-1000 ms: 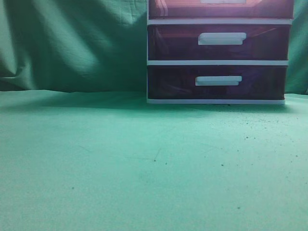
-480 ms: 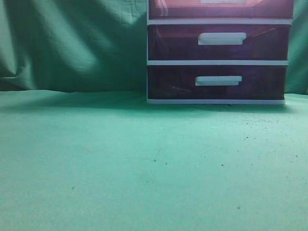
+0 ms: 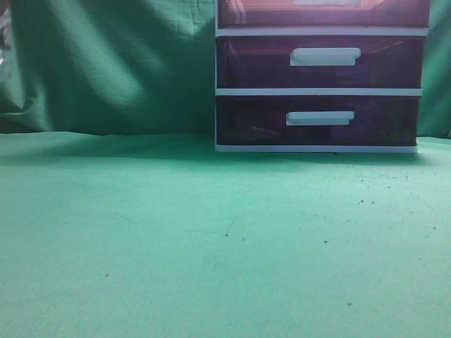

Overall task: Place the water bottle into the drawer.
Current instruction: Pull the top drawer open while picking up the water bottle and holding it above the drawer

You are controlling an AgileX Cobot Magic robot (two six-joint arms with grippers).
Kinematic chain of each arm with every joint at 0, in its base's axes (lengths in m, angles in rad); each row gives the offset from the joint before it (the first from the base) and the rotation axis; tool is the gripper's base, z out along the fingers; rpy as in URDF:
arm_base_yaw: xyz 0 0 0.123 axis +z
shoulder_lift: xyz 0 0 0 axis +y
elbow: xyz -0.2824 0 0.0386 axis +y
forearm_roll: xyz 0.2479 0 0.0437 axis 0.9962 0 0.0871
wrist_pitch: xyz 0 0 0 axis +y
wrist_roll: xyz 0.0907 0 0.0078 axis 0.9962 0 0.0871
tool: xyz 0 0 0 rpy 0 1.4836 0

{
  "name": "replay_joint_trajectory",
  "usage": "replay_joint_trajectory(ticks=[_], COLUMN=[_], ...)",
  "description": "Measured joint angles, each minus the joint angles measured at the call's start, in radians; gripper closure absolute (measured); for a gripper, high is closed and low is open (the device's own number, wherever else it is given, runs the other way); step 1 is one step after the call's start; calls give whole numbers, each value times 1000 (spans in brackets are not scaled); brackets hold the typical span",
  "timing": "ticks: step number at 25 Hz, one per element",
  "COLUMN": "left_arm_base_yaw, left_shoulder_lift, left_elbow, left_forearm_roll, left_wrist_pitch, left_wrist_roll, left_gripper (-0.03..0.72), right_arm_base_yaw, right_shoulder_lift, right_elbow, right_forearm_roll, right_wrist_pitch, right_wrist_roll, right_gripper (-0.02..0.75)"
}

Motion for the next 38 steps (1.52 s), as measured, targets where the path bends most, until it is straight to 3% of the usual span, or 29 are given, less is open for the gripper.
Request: replay_joint_trajectory(ticks=[6,11,13,18,20,23,30,34,38], left_arm_base_yaw=[-113,-152,-168,-198,-203,-204,-204,-204,-204], left_shoulder_lift=[-60,-76,-80,-88,-88,-88,-88,-88,-88], left_elbow=[-114,-124,-124,-126,-126,-126,-126,-126,-126], left_forearm_roll=[0,0,0,0,1,5,28,28,30], left_wrist_pitch=[150,184,200,204,204,204,204,202,201], left_wrist_roll=[0,0,0,3,3,3,3,3,3], left_gripper=[384,384,384,384,384,384,384,384,384], right_arm_base_yaw=[0,0,0,0,0,-1,-1,-1,22], right_shoulder_lift=[0,0,0,0,0,70,456,714,970], right_elbow=[0,0,3,3,-9,-107,-396,-499,-638], right_forearm_roll=[0,7,55,222,244,246,229,224,126], right_wrist_pitch=[0,-34,-149,-689,-779,-711,-386,-394,-513], right_wrist_roll=[0,-17,-14,-1,-3,-54,-123,-225,-505], right_gripper=[691,691,691,691,691,691,691,691,691])
